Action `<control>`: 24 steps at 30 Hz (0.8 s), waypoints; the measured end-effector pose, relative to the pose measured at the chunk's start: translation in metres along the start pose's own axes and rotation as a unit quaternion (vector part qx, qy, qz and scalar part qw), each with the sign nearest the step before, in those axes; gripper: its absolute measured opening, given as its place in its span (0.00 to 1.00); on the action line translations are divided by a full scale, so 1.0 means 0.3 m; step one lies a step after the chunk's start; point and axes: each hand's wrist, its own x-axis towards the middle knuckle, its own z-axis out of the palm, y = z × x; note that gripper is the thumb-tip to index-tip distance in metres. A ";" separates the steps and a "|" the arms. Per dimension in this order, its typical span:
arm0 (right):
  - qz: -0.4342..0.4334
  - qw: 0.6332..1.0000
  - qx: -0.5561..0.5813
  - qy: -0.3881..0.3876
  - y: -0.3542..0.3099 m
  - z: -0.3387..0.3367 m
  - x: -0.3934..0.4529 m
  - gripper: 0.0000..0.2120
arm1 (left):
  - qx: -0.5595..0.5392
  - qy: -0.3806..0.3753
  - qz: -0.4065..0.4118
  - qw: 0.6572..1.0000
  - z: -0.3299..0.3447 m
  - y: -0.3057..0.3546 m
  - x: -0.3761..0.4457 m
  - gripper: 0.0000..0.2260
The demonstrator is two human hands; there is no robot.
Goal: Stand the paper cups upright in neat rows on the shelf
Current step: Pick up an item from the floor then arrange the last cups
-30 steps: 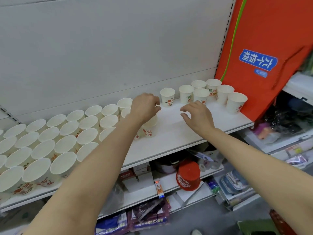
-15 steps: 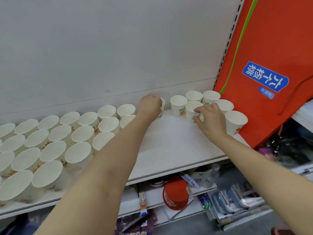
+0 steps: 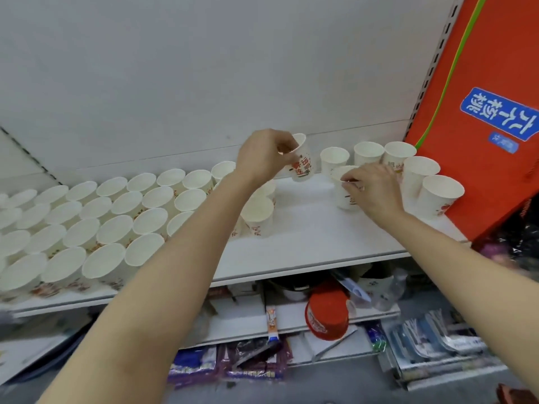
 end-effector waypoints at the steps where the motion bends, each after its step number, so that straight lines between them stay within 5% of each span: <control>1: -0.006 0.999 0.037 0.004 -0.044 -0.006 -0.026 0.03 | -0.018 -0.001 0.000 1.000 -0.041 -0.004 -0.042 0.03; 12: -0.024 0.985 0.170 0.003 -0.495 0.013 -0.314 0.06 | -0.029 -0.025 -0.036 0.999 -0.350 -0.205 -0.562 0.03; 24: -0.070 0.988 0.135 -0.035 -0.756 0.111 -0.313 0.05 | 0.197 -0.057 -0.011 0.979 -0.280 -0.338 -0.714 0.07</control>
